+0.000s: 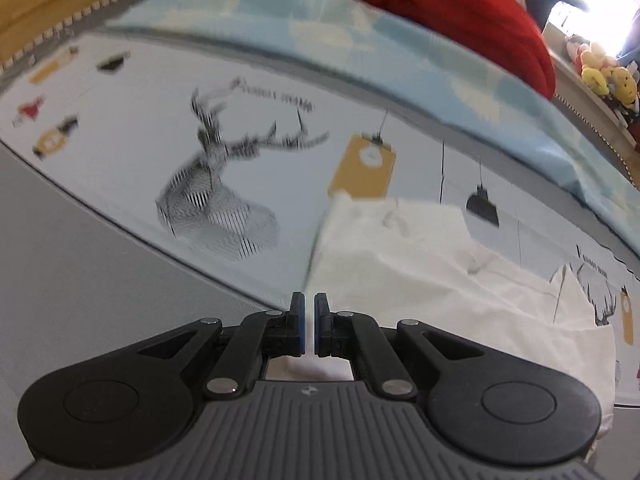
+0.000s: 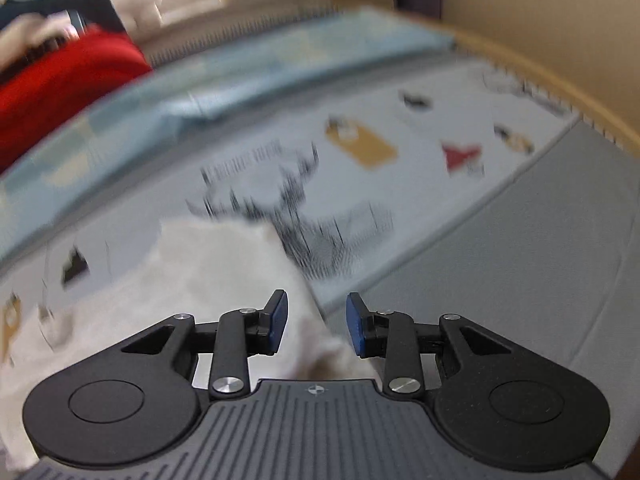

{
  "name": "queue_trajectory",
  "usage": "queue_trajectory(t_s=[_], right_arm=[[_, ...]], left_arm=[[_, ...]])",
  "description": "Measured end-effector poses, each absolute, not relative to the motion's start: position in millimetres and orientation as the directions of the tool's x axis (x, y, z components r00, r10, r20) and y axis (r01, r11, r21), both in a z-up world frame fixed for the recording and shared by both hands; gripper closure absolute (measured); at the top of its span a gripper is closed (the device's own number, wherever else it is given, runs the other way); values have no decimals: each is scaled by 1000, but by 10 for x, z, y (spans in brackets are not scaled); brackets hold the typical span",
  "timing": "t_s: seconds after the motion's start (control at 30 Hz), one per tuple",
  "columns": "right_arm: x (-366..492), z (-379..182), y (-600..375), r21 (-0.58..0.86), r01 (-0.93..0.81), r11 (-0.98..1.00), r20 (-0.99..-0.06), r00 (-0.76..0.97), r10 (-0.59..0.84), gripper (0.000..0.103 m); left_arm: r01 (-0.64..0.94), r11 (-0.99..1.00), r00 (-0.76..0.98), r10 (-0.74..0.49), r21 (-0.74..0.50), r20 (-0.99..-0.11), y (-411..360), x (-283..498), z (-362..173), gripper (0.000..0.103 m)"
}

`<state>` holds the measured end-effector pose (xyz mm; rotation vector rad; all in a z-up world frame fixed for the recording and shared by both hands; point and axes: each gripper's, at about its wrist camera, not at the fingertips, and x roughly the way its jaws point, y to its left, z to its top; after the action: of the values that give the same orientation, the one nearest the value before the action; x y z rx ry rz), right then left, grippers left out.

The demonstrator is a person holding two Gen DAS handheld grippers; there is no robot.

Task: Fold small clothes
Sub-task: 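Release the shirt and raise both grippers above the folded shirt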

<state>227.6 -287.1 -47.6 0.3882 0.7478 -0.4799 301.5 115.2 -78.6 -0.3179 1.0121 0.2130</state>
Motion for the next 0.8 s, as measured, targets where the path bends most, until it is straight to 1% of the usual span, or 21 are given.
queue_trajectory(t_s=[0.07,0.1,0.13,0.17,0.23,0.27,0.3,0.37,0.4,0.43,0.47,0.5,0.53,0.57,0.63,0.7,0.8], right_arm=[[2321,-510,-2914,252,491,834,-699,688,-194,69],[2379,-596,-2962,307,462,832,-706,696,-126,68],[2432,-709,-3006,327,462,824,-732,676,-88,68],[2483,-842,-3050,311,485,817,-772,630,-81,68],[2524,-1085,-3156,223,566,794,-855,505,-120,68],[2498,-1142,-3218,214,602,770,-869,477,-132,67],[2468,-1162,-3278,242,622,745,-870,480,-118,58],[2478,-1126,-3277,241,606,758,-860,496,-123,58],[2498,-1106,-3255,227,588,776,-853,505,-134,58],[2521,-1113,-3237,213,577,788,-856,499,-134,58],[2523,-1129,-3225,201,578,791,-865,483,-134,58],[2491,-1143,-3250,196,592,782,-875,465,-133,54],[2450,-1125,-3266,197,608,769,-881,454,-133,52],[2390,-1085,-3282,194,619,761,-884,447,-138,52],[2315,-865,-3205,167,601,782,-868,466,-173,53],[2225,-604,-3139,164,553,817,-833,521,-185,54],[1958,-108,-3021,184,457,870,-759,629,-170,55]], left_arm=[[-328,924,473,-18,-195,-881,1169,3052,-932,101],[-337,917,455,-40,-214,-890,1188,3047,-1006,99],[-350,909,430,-59,-226,-901,1213,3058,-1088,97],[-363,903,403,-69,-228,-913,1239,3054,-1169,98],[-369,899,394,-78,-235,-916,1269,3025,-1193,98],[-366,902,399,-71,-229,-914,1261,3019,-1150,97],[-353,913,413,-47,-207,-909,1233,3019,-1081,97],[-314,936,461,2,-161,-887,1195,3004,-966,93],[-306,938,470,1,-162,-883,1201,2991,-968,86],[-309,935,454,-17,-175,-891,1225,2989,-1021,83],[-325,928,402,-42,-185,-915,1270,2984,-1122,83],[-342,921,347,-59,-185,-936,1315,2964,-1214,75],[-353,915,347,-65,-194,-936,1356,2925,-1214,74],[-363,913,363,-45,-185,-931,1383,2869,-1139,75],[-336,938,414,67,-84,-908,1327,2748,-894,76],[-266,964,468,133,4,-874,1216,2632,-678,76],[-192,981,502,110,13,-858,1149,2402,-412,76]])
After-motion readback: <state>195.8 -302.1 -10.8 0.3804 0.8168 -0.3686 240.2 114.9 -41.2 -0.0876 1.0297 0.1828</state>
